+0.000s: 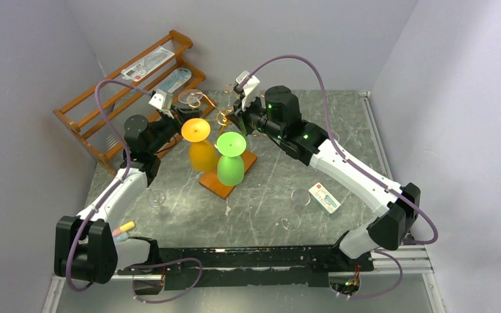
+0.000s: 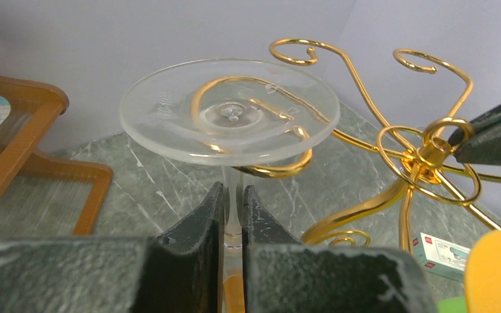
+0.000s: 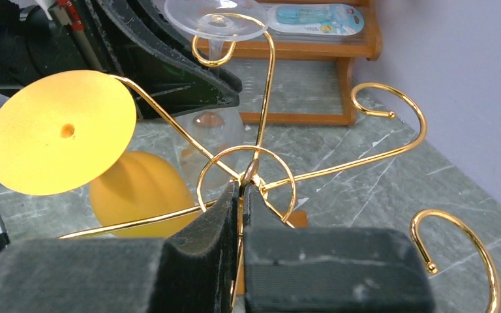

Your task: Place the wine glass upside down on the wine glass rack

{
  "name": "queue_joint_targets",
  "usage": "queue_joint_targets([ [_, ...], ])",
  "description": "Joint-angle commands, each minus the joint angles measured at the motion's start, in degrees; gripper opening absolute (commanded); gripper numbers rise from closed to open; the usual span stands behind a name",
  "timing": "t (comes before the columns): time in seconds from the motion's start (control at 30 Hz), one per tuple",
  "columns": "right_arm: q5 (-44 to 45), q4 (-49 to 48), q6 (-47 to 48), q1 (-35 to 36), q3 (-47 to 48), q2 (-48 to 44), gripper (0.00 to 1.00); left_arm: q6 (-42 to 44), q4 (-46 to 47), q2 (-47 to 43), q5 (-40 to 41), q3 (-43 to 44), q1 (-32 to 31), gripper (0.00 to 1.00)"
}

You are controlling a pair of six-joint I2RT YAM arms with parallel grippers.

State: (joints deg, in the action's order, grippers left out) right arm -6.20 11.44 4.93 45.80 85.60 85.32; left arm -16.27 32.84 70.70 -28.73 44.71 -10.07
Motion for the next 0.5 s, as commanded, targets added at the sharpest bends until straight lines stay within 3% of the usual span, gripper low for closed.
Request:
queue_joint_targets([
  [0.0,-0.05,-2.39,-0.56,-0.17,0.31,-2.69,0.0,3.11,4.8,-3.12,0.89,-2.07,0.46,0.05],
  [0.17,-0.38,-1.49,-1.98,-0.36,1.6,-2.04,0.0,6.09,1.93,-4.62,-1.47,-2.35,0.46,0.06],
  [0.37,-0.57,-0.2,-3.77,-0.54,3.18,-1.56,0.07,6.99,-6.34,-3.79,-1.79,0.14,0.46,0.28],
  [0.47,-0.74,-0.12,-4.34,-0.62,3.54,-1.7,0.1,7.61,-8.64,-4.68,-0.49,0.23,0.46,0.33],
])
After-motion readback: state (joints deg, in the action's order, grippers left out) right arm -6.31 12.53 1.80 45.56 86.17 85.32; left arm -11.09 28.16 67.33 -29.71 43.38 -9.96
